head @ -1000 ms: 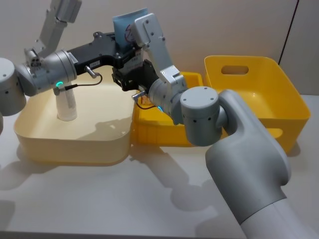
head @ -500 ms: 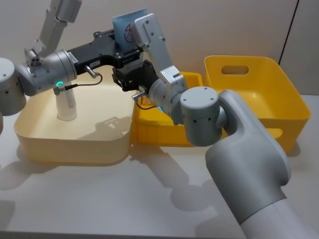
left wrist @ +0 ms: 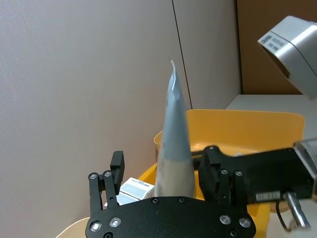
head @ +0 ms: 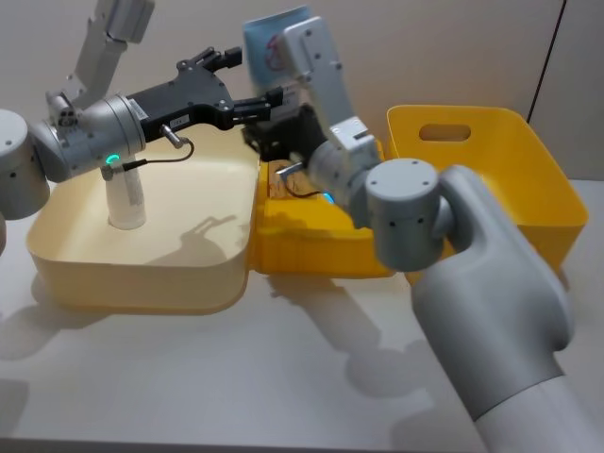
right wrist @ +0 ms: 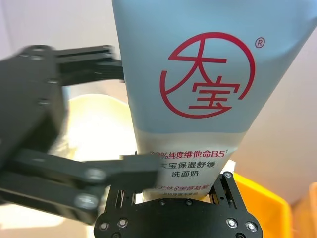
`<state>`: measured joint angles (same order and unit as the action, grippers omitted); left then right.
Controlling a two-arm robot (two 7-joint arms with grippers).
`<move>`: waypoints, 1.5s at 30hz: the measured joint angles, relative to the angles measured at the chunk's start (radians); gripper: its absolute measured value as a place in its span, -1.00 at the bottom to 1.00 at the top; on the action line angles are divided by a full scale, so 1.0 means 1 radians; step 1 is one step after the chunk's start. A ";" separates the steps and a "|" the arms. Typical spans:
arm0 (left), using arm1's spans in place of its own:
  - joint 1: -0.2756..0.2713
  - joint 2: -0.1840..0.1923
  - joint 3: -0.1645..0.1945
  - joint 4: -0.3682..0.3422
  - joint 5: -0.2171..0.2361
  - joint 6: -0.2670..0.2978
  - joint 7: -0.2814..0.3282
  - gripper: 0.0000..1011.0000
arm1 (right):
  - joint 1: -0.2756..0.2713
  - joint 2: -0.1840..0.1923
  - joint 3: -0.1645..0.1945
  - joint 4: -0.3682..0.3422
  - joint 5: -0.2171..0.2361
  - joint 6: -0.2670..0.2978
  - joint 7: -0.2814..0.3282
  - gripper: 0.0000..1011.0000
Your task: Bimanual collaborative sorting of washing and personal care products
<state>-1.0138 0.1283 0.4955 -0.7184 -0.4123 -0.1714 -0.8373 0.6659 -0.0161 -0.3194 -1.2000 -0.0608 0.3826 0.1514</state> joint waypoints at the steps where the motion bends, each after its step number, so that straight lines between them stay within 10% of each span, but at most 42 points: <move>1: 0.000 0.000 0.000 0.000 0.000 0.000 0.000 0.98 | -0.001 0.002 0.002 -0.002 -0.001 0.001 -0.002 0.24; 20: 0.000 0.000 0.000 0.000 0.000 0.000 0.000 0.98 | -0.033 0.111 0.132 -0.102 -0.043 0.055 -0.093 0.24; 35: 0.000 0.000 0.000 0.000 0.000 0.000 0.000 0.98 | 0.025 0.136 0.192 -0.050 -0.105 0.137 -0.198 0.24; 45: 0.000 0.000 0.000 0.000 0.000 0.000 0.000 0.98 | 0.060 0.141 0.209 -0.010 -0.129 0.171 -0.233 0.77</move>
<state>-1.0139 0.1282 0.4954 -0.7184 -0.4123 -0.1713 -0.8373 0.7254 0.1252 -0.1101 -1.2101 -0.1901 0.5533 -0.0816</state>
